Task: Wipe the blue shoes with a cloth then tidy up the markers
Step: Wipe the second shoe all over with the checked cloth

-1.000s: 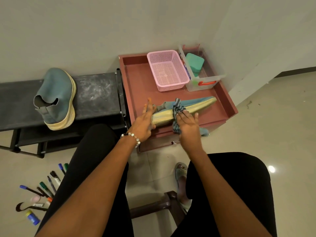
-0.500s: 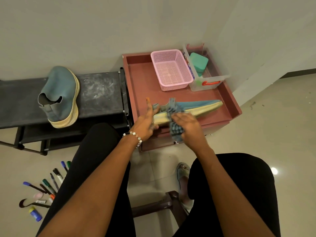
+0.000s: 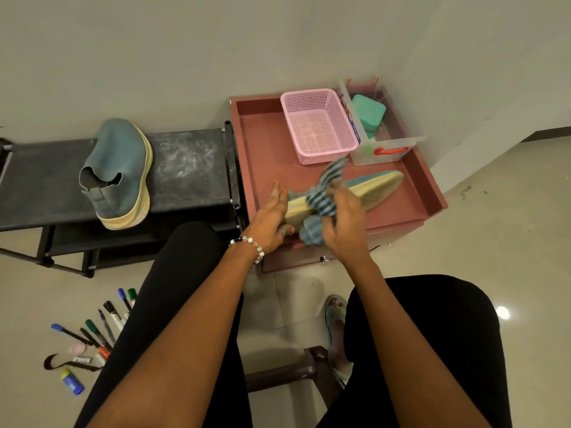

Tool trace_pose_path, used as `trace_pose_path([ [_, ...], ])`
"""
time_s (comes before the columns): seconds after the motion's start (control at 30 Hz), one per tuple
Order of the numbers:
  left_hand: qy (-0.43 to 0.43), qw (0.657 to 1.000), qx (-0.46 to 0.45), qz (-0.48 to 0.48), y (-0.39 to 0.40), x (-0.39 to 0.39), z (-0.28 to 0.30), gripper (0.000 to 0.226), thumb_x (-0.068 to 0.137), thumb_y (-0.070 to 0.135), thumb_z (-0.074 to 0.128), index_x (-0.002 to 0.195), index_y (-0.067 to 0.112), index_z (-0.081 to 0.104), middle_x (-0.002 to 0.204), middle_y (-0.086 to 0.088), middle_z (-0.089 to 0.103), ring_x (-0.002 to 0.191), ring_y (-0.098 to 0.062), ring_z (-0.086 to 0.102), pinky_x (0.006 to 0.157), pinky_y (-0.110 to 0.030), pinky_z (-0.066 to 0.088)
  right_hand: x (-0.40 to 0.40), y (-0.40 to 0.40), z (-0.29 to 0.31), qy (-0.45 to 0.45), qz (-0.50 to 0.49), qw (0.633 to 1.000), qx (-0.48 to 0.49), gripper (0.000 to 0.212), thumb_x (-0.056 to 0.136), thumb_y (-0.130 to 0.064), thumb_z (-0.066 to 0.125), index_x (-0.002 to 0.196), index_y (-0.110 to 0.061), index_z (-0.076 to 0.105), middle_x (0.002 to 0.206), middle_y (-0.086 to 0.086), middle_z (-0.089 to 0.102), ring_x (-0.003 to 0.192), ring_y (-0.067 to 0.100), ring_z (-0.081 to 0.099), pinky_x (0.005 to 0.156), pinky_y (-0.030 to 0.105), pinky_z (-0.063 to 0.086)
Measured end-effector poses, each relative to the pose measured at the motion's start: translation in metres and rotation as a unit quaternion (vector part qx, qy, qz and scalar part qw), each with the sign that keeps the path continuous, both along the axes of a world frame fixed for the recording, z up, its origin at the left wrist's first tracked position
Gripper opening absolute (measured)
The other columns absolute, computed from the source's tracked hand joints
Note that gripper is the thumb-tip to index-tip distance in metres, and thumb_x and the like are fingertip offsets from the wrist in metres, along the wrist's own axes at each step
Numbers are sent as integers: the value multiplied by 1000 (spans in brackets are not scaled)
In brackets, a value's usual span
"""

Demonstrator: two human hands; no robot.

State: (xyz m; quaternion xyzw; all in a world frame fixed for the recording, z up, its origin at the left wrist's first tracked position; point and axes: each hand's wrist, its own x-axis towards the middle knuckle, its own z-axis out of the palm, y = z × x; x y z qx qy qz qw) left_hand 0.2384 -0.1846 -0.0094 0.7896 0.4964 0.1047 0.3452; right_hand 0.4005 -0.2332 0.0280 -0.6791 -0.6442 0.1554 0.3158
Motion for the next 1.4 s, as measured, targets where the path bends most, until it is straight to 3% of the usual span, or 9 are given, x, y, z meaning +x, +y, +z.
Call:
trace_pose_path([
  [0.13, 56, 996, 2, 71, 1, -2, -1, 75, 95, 17, 54, 152, 6, 6, 160, -13, -3, 147, -28, -8, 117, -37, 0, -13, 0, -14, -97, 75, 985, -123, 64, 64, -14, 37, 125, 0, 50, 144, 16, 40, 141, 30, 27, 114, 59, 4],
  [0.27, 137, 985, 6, 109, 2, -4, -4, 58, 97, 25, 50, 149, 15, 26, 157, -3, 22, 146, -34, -7, 111, -60, -9, -16, 7, -11, -93, 66, 991, -63, 58, 59, -4, 36, 111, 9, 55, 113, 25, 57, 116, 42, 48, 114, 52, 23],
  [0.4, 106, 982, 26, 155, 1, -4, -5, 51, 92, 23, 57, 141, 27, 43, 151, -16, 34, 146, -27, 14, 108, -57, -19, -18, 6, -5, -55, 65, 995, -59, 53, 62, 4, 40, 113, 11, 52, 110, 27, 55, 109, 41, 49, 97, 45, 42],
  [0.6, 108, 981, 40, 157, -1, -8, -7, 66, 83, -4, 53, 140, 29, 45, 151, -22, 29, 120, -24, 54, 109, -50, -24, -41, 10, 0, -149, 191, 970, -33, 49, 60, 14, 53, 109, 10, 56, 110, 30, 59, 113, 45, 50, 104, 47, 38],
  [0.73, 60, 988, 66, 124, -5, -10, -13, 49, 90, 12, 59, 137, 19, 50, 155, -15, 23, 138, -22, 37, 107, -51, -25, -14, 8, 1, -104, 196, 969, -106, 62, 69, 11, 50, 130, 0, 49, 137, 21, 47, 130, 32, 40, 107, 34, 32],
  [0.87, 69, 994, 59, 62, -6, -7, -13, 54, 94, 20, 53, 145, 13, 36, 155, -7, 28, 148, -21, 7, 109, -44, -24, 24, 6, -5, -70, 45, 992, -92, 54, 70, 11, 53, 122, 1, 53, 123, 21, 55, 116, 37, 51, 97, 38, 43],
  [1.17, 106, 984, 129, 60, -20, -4, -14, 58, 97, -5, 31, 151, 8, 12, 159, -5, 11, 147, -14, 6, 118, -36, -10, -36, -5, -4, -108, 164, 977, -78, 67, 67, 16, 49, 132, 4, 47, 143, 24, 40, 137, 33, 34, 114, 30, 19],
  [1.27, 99, 983, 147, 36, -19, -4, -13, 66, 90, -11, 38, 150, 6, 16, 158, -9, 15, 147, -18, 9, 117, -38, -11, -12, -5, -9, -120, 203, 969, -79, 67, 63, 12, 49, 129, 1, 51, 141, 19, 45, 136, 30, 37, 117, 40, 22],
  [1.4, 101, 988, 118, 21, -14, -1, -8, 59, 95, 2, 44, 149, 10, 23, 159, -8, 15, 147, -19, 7, 114, -38, -14, 20, -6, -13, -90, 80, 988, -93, 65, 69, 14, 56, 132, 0, 50, 140, 20, 46, 134, 33, 39, 114, 46, 29],
])
